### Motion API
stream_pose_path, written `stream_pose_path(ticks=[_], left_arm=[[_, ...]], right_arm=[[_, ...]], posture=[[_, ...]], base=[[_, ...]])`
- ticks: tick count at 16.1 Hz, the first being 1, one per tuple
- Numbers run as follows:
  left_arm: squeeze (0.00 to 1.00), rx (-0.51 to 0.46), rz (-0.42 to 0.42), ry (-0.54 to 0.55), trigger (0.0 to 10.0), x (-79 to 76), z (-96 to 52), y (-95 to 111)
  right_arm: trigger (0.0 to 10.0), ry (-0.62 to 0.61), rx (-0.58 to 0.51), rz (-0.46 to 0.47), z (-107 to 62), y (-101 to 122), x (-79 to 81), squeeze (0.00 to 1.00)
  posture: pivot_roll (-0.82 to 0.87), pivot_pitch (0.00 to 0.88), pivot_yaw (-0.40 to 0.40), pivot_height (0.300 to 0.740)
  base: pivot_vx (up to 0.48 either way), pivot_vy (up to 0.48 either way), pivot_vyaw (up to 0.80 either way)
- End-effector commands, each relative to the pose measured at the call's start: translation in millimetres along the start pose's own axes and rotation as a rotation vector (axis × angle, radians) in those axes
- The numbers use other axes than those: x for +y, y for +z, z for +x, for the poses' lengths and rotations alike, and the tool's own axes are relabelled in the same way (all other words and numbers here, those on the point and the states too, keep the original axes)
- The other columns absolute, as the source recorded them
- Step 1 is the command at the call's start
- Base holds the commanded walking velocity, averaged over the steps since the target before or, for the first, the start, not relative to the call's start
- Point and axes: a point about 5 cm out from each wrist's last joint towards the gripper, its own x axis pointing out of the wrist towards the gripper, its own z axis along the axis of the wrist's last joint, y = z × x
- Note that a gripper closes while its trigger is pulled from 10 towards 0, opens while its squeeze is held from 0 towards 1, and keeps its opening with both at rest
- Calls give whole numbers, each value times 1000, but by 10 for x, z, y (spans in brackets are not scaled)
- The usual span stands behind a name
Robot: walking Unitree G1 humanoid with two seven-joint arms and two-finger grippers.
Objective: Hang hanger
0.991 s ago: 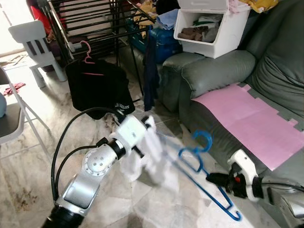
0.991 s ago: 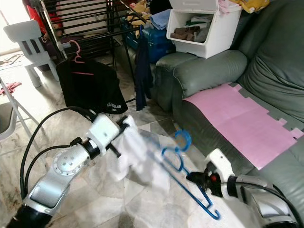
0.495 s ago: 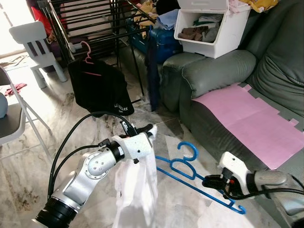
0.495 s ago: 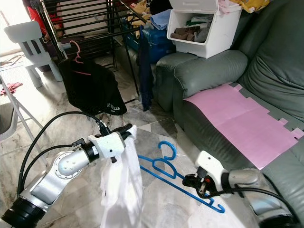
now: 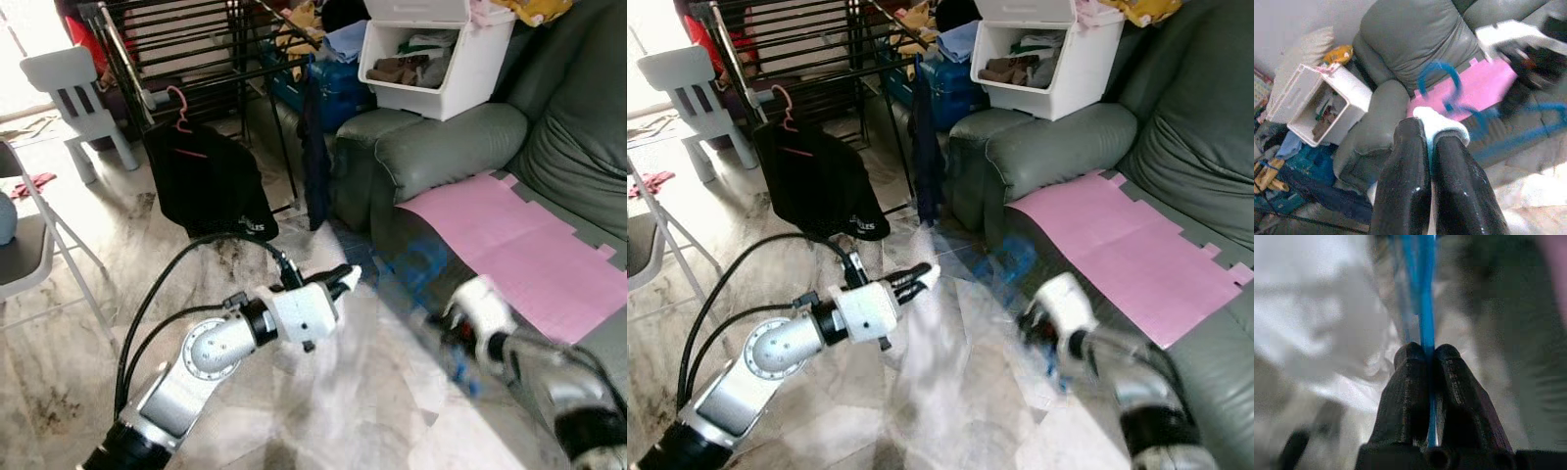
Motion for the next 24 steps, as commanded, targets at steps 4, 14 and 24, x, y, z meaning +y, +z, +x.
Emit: stream_pose_path(ticks=[4,14,24], left_arm=[[0,15,5,0,10000,-8,-42,-29],[0,521,-388,474,10000,648,-49,-984],[0,609,-443,465,10000,822,79,-1073]], right_arm=[[10000,-323,-187,374,-65,225,-397,0],[10000,309,-68,-433,-495,382,79,0],[10000,555,41,-547,-840,443,246,0]], posture=[[-110,0,48,740],[-153,0,76,740],[-163,0,93,740]], base=[[0,0,0],[0,0,0],[0,0,0]])
